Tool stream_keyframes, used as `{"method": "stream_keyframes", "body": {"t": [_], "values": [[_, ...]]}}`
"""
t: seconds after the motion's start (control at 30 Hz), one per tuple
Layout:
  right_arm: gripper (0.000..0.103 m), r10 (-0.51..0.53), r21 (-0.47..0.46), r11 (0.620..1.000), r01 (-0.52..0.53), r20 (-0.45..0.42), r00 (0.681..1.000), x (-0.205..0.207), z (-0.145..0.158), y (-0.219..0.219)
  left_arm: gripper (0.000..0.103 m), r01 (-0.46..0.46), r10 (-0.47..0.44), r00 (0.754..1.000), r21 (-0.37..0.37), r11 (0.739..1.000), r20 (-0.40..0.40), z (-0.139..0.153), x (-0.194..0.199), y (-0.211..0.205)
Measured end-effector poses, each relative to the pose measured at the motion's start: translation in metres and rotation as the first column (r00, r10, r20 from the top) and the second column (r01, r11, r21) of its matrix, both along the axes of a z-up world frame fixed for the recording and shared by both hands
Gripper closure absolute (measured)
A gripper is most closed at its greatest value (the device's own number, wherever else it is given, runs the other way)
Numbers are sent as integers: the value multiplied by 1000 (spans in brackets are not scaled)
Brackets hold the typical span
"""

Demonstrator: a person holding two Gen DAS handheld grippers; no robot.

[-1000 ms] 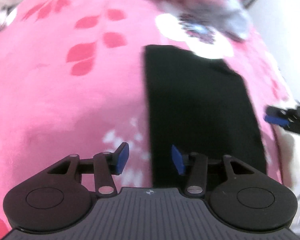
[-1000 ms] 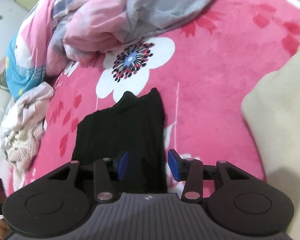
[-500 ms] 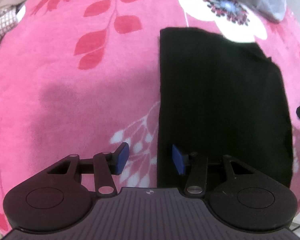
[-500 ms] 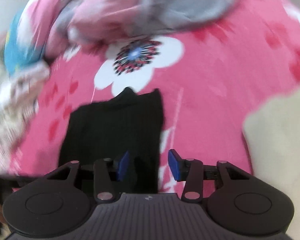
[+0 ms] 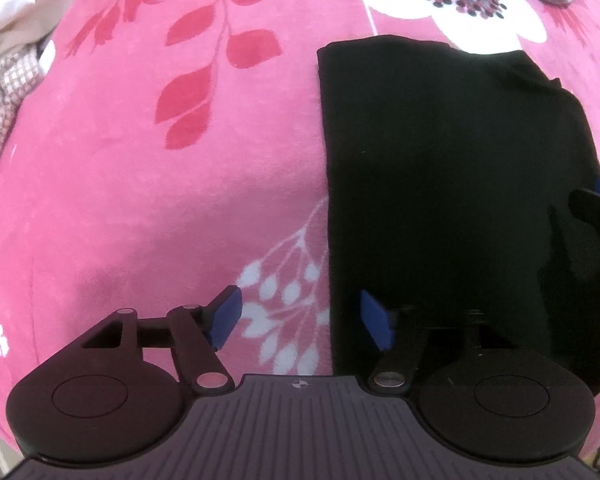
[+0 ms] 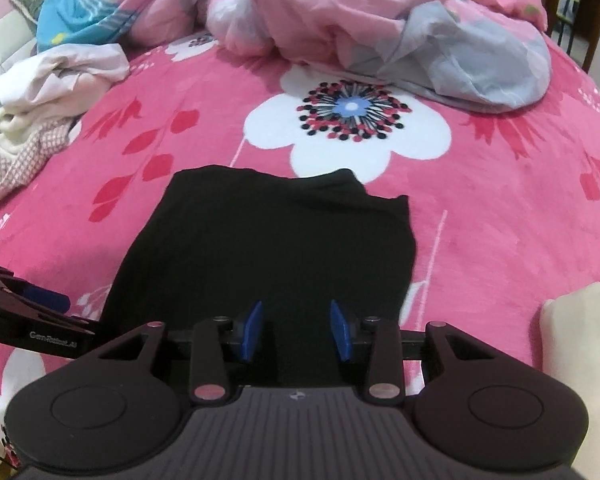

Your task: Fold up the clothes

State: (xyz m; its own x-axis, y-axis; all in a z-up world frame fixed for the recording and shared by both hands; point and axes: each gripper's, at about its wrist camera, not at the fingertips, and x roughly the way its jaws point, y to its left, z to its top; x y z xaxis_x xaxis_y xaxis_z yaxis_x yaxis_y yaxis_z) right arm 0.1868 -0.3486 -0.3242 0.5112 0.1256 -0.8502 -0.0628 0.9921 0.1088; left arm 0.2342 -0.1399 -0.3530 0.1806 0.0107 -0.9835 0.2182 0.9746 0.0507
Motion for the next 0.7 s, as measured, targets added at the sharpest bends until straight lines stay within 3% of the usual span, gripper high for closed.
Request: {"method": "stream_keyframes", "body": {"t": [0.37,0.7], "values": [[63,-15,-44,999,15,0,1000,-10,2,28,37,15,-15,1000,5,1000,12,5,-4,8],[63,-24,-49,999,23,-18,1000,-19,-2,39,37,18,-19,1000,54,998,18,3,-10,20]]}}
